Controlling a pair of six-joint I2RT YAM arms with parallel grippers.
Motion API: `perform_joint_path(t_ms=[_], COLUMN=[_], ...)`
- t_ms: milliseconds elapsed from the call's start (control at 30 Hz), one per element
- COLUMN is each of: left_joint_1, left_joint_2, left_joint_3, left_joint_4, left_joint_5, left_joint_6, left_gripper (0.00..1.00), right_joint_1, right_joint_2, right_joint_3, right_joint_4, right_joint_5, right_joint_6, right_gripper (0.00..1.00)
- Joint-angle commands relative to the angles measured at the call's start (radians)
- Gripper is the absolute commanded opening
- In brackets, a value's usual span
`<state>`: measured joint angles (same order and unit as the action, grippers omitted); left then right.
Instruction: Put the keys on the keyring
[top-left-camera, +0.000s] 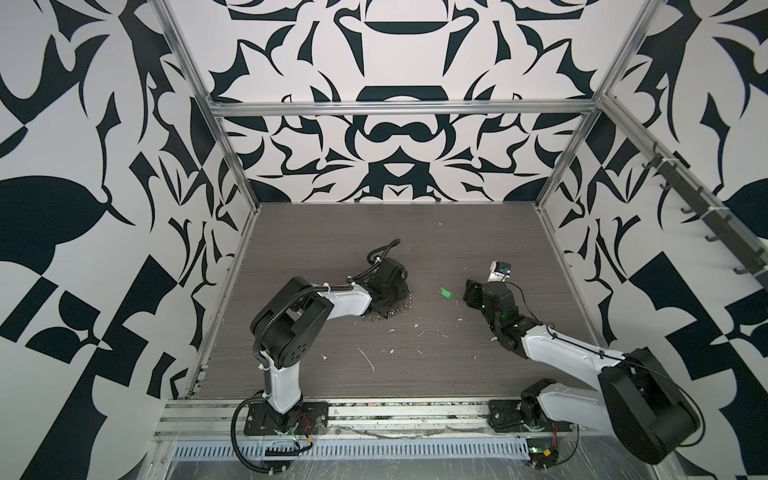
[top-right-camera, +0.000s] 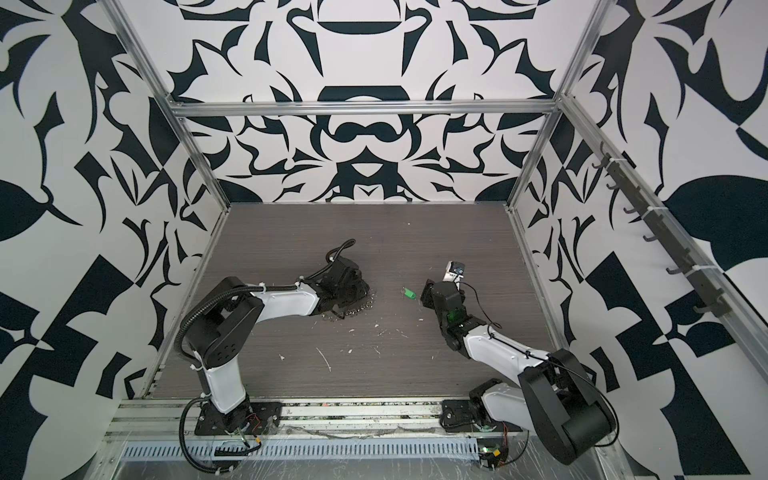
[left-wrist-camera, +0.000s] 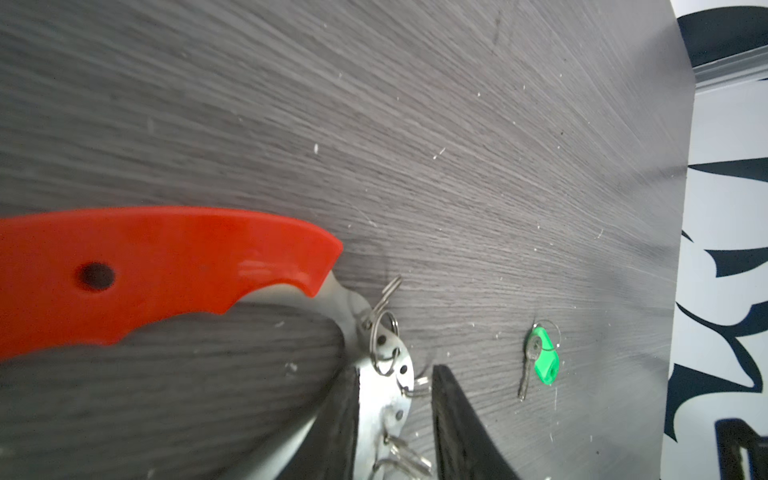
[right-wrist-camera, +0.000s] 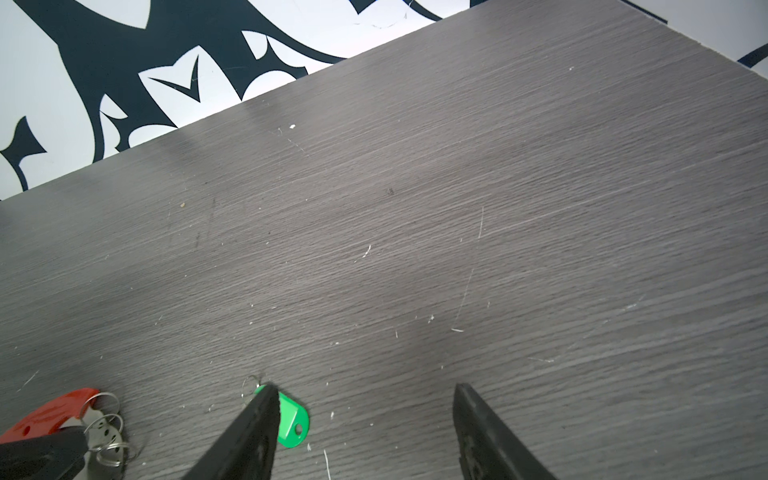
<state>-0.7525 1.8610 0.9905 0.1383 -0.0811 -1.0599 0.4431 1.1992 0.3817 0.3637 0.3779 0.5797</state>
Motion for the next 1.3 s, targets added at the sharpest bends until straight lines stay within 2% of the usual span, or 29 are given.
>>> perform_joint_path(t_ms=[0, 467, 867, 1267], left_joint_1=[-0.002, -0.002, -0.010, -0.011], left_joint_2=[0.021, 0.046, -0.022, 0.027], left_joint_3=[0.033, 0.095, 0.081, 0.088], left_joint_4=[0.006, -0.088, -0.117, -0.115], left_joint_5=[0.003, -0.006, -0.045, -0.046], left_joint_6=[-0.020, -0.007, 0.057, 0.050], left_gripper=[0.32, 0.29, 0.33, 0.34], right_joint_1=[0.004, 0.003, 0.003, 0.003], right_joint_2=[-0.007, -0.025, -0.023, -0.023], right_joint_3=[0.002, -0.003, -0.003, -0.004], right_joint_4=[0.023, 0.018, 0.019, 0.021], right_joint_5=[0.009, 0.016, 0.016, 0.018], right_joint_6=[0.013, 0.012, 0.012, 0.012], right_gripper=[0.69, 0.68, 0.67, 0.67])
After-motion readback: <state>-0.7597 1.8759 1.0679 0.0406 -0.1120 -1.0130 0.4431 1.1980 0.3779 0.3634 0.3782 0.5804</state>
